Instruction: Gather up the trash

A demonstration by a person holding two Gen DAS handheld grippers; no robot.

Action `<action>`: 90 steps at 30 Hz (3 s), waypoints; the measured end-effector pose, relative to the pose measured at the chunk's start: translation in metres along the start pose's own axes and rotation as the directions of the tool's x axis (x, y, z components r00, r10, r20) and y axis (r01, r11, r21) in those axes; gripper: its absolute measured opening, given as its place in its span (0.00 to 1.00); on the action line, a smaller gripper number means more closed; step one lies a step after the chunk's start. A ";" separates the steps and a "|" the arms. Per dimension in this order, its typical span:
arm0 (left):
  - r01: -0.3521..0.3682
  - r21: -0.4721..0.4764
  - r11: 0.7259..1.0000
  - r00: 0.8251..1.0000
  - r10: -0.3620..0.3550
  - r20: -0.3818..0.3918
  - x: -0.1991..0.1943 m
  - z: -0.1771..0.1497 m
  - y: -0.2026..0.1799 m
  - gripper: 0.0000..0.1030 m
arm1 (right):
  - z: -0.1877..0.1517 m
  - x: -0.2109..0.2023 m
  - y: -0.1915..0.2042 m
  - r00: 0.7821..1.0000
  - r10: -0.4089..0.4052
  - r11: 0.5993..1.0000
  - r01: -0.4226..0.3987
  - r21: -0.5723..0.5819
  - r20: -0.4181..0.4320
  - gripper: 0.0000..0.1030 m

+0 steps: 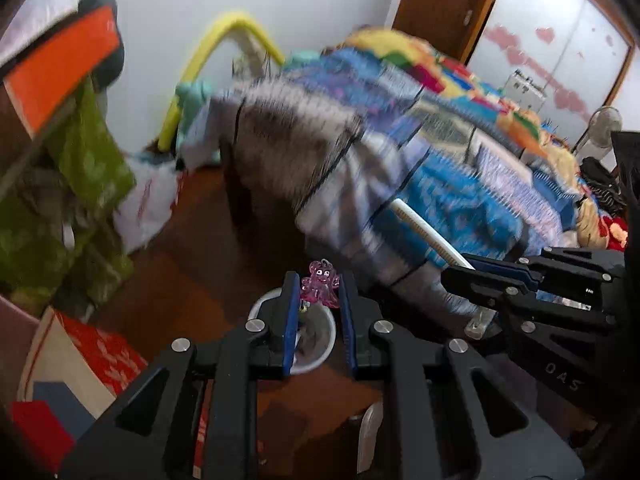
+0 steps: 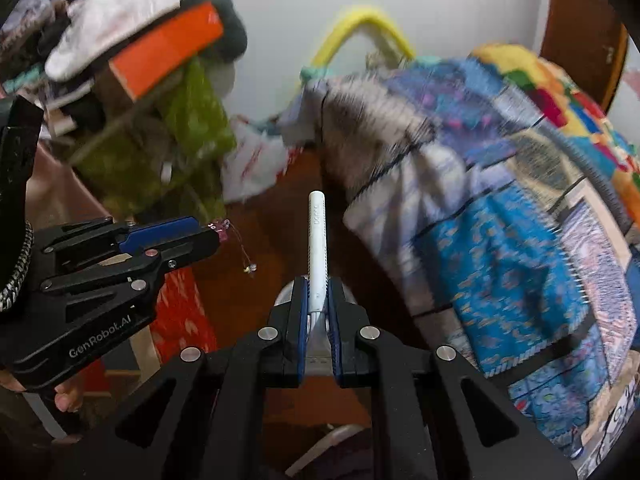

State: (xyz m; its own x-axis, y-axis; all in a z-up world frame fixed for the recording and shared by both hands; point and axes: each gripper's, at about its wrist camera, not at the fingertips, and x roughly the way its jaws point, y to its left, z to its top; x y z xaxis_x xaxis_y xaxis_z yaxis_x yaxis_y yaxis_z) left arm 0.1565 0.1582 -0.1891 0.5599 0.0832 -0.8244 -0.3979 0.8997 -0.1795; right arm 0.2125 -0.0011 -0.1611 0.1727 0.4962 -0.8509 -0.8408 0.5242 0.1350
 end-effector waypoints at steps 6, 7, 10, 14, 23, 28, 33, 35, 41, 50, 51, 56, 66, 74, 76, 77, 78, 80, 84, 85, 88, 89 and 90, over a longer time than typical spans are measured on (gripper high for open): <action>-0.003 -0.066 0.998 0.990 -0.007 -0.141 0.063 -0.026 0.020 0.18 | -0.008 0.061 -0.004 0.991 0.018 1.000 -0.018 0.001 -0.135 0.09; -0.004 -0.079 0.997 0.986 -0.009 -0.164 0.073 -0.031 0.023 0.18 | -0.009 0.070 -0.005 0.988 0.023 1.000 -0.023 0.006 -0.155 0.09; -0.009 -0.104 0.994 0.975 -0.014 -0.222 0.099 -0.038 0.028 0.18 | -0.012 0.098 -0.010 0.976 0.035 0.999 -0.031 0.023 -0.215 0.09; -0.020 -0.136 0.991 0.959 -0.019 -0.281 0.125 -0.045 0.038 0.18 | -0.011 0.127 -0.013 0.964 0.038 0.999 -0.030 0.035 -0.264 0.09; 0.013 -0.229 0.973 0.949 -0.085 -0.305 0.140 -0.038 0.060 0.18 | 0.005 0.146 -0.014 0.958 0.092 0.996 -0.088 0.026 -0.273 0.09; 0.004 -0.219 0.976 0.947 -0.074 -0.312 0.137 -0.033 0.062 0.22 | 0.009 0.147 -0.022 0.947 0.141 0.989 -0.121 0.087 -0.287 0.25; -0.022 -0.162 0.987 0.961 -0.024 -0.276 0.115 -0.026 0.054 0.22 | 0.008 0.128 -0.024 0.961 0.116 0.992 -0.098 0.084 -0.250 0.28; -0.024 -0.143 0.989 0.969 -0.012 -0.247 0.102 -0.022 0.049 0.23 | 0.007 0.112 -0.024 0.971 0.098 0.993 -0.083 0.078 -0.218 0.28; -0.020 -0.079 0.997 0.993 0.011 -0.122 0.046 -0.009 0.026 0.26 | 0.005 0.047 -0.030 0.995 0.059 0.995 -0.052 0.089 -0.083 0.28; 0.037 0.024 0.999 0.990 -0.040 0.136 -0.068 0.006 -0.025 0.26 | -0.014 -0.081 -0.027 0.976 -0.078 0.993 0.058 0.105 0.201 0.28; 0.042 0.039 0.998 0.985 -0.048 0.168 -0.082 0.006 -0.032 0.26 | -0.016 -0.094 -0.028 0.970 -0.089 0.992 0.066 0.108 0.226 0.28; 0.075 0.097 0.992 0.947 -0.101 0.306 -0.147 0.002 -0.060 0.26 | -0.039 -0.163 -0.019 0.907 -0.192 0.978 0.143 0.154 0.374 0.28; 0.126 0.244 0.962 0.850 -0.232 0.472 -0.247 -0.034 -0.109 0.26 | -0.105 -0.270 0.006 0.723 -0.397 0.912 0.246 0.327 0.566 0.28; 0.094 0.306 0.947 0.816 -0.249 0.522 -0.277 -0.076 -0.126 0.50 | -0.147 -0.298 0.025 0.644 -0.491 0.863 0.269 0.428 0.587 0.41; 0.082 0.311 0.947 0.811 -0.245 0.531 -0.281 -0.085 -0.127 0.60 | -0.154 -0.302 0.029 0.623 -0.510 0.852 0.271 0.448 0.593 0.66; 0.080 0.316 0.945 0.811 -0.246 0.531 -0.282 -0.088 -0.127 0.67 | -0.158 -0.303 0.032 0.599 -0.529 0.841 0.276 0.465 0.601 0.75; 0.074 0.321 0.944 0.810 -0.244 0.533 -0.282 -0.092 -0.127 0.73 | -0.164 -0.307 0.034 0.583 -0.540 0.835 0.280 0.474 0.607 0.78; 0.055 0.323 0.945 0.805 -0.233 0.545 -0.284 -0.099 -0.128 0.86 | -0.169 -0.309 0.041 0.548 -0.568 0.819 0.302 0.488 0.614 0.86; 0.045 0.327 0.944 0.794 -0.232 0.562 -0.284 -0.107 -0.128 0.94 | -0.176 -0.306 0.050 0.522 -0.619 0.783 0.355 0.511 0.587 1.00; 0.047 0.330 0.943 0.796 -0.235 0.558 -0.283 -0.107 -0.128 0.94 | -0.176 -0.305 0.051 0.522 -0.627 0.777 0.364 0.514 0.578 1.00; 0.050 0.334 0.941 0.803 -0.237 0.548 -0.281 -0.111 -0.126 0.94 | -0.175 -0.301 0.051 0.540 -0.632 0.773 0.383 0.506 0.556 1.00; 0.052 0.336 0.941 0.804 -0.238 0.544 -0.280 -0.112 -0.126 0.94 | -0.176 -0.300 0.051 0.546 -0.631 0.773 0.385 0.504 0.551 1.00; 0.053 0.337 0.940 0.806 -0.240 0.541 -0.280 -0.113 -0.126 0.94 | -0.180 -0.300 0.052 0.550 -0.630 0.774 0.386 0.502 0.548 1.00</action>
State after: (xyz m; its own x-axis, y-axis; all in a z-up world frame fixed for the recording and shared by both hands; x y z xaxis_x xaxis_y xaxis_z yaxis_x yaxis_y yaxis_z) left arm -0.0325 -0.0268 0.0032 0.9399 0.0832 -0.3312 -0.0992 0.9946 -0.0316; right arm 0.0244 -0.2474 0.0097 0.9060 0.3220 -0.2747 -0.3263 0.9447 0.0310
